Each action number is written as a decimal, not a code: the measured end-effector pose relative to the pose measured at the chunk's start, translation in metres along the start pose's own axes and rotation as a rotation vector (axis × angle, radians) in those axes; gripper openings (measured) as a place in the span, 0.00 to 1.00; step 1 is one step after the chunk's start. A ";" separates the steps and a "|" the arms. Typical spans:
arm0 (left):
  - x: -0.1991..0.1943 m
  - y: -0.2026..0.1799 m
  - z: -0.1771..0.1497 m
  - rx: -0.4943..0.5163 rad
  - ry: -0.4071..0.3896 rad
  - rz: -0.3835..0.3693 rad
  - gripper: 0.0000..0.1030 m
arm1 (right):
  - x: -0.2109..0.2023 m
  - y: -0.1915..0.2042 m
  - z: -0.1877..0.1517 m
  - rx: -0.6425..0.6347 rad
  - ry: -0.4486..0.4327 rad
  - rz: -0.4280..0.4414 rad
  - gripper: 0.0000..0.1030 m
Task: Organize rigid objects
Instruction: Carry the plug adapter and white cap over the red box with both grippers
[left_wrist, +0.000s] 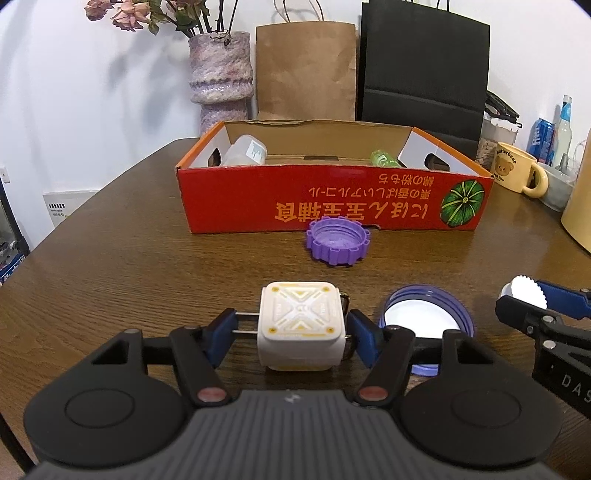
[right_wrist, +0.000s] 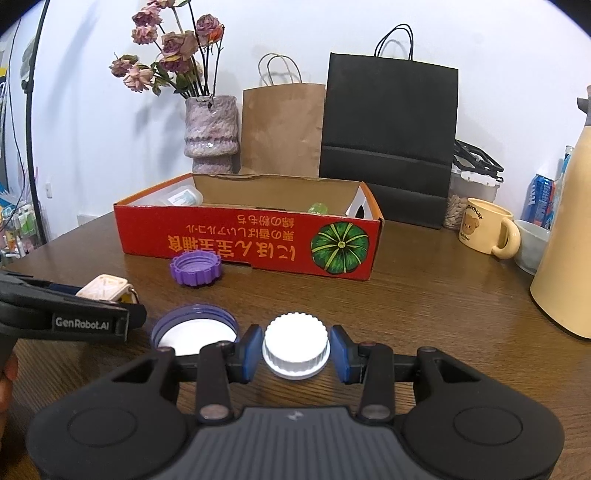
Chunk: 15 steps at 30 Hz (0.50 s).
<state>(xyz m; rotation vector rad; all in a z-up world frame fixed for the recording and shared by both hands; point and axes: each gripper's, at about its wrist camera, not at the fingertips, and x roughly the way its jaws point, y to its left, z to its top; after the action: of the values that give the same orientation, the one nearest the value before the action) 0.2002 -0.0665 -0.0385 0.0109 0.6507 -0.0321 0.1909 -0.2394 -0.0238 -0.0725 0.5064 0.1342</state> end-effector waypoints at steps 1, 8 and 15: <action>-0.001 0.000 0.000 0.000 -0.003 0.001 0.65 | -0.001 0.000 0.000 0.000 -0.003 -0.001 0.38; -0.010 0.001 0.004 -0.005 -0.024 -0.004 0.65 | -0.008 0.003 0.004 0.006 -0.042 -0.012 0.38; -0.016 0.002 0.009 -0.002 -0.039 -0.008 0.65 | -0.010 0.009 0.011 0.001 -0.065 -0.014 0.38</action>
<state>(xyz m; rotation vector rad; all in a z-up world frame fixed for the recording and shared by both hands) 0.1925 -0.0640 -0.0218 0.0058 0.6121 -0.0397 0.1866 -0.2301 -0.0097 -0.0701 0.4407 0.1220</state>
